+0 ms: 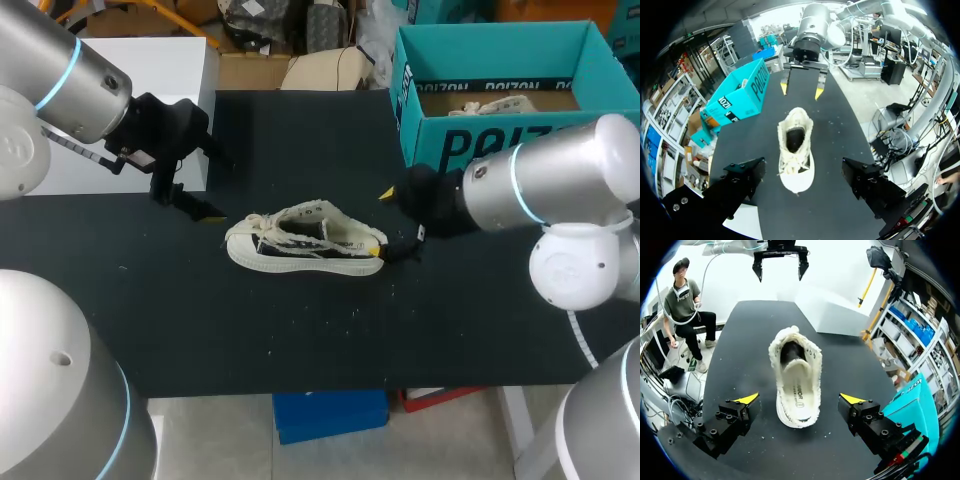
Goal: Take the shoe out of the shoebox, open the shoe tongue, remove and reinsert the insole, then place the shoe into the shoebox
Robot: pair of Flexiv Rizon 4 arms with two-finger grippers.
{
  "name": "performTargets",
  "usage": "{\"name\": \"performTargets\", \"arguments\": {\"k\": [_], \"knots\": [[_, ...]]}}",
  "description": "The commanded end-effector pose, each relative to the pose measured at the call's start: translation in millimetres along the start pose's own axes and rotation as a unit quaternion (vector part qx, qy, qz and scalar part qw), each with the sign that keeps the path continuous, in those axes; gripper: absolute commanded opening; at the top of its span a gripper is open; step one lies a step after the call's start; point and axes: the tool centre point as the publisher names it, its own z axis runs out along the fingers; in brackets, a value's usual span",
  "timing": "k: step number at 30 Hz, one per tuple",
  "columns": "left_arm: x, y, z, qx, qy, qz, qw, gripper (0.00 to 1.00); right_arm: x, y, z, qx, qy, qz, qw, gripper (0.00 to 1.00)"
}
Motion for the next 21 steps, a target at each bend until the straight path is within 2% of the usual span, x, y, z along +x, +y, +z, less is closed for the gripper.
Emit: {"name": "performTargets", "arguments": {"k": [1, 9, 21], "knots": [[0.7, 1.0, 1.3, 0.001, -0.002, 0.001, 1.0, 1.0, -10.0, -6.1, 26.0, -0.03, 0.015, -0.001, 0.999, 1.0], [0.7, 1.0, 1.3, 0.001, -0.002, 0.001, 1.0, 1.0, -16.7, -12.7, 39.4, -0.038, 0.022, 0.002, 0.999, 1.0], [0.7, 1.0, 1.3, 0.001, -0.002, 0.001, 1.0, 1.0, -5.7, -22.9, 60.1, -0.052, 0.032, 0.027, 0.998, 1.0]]}}
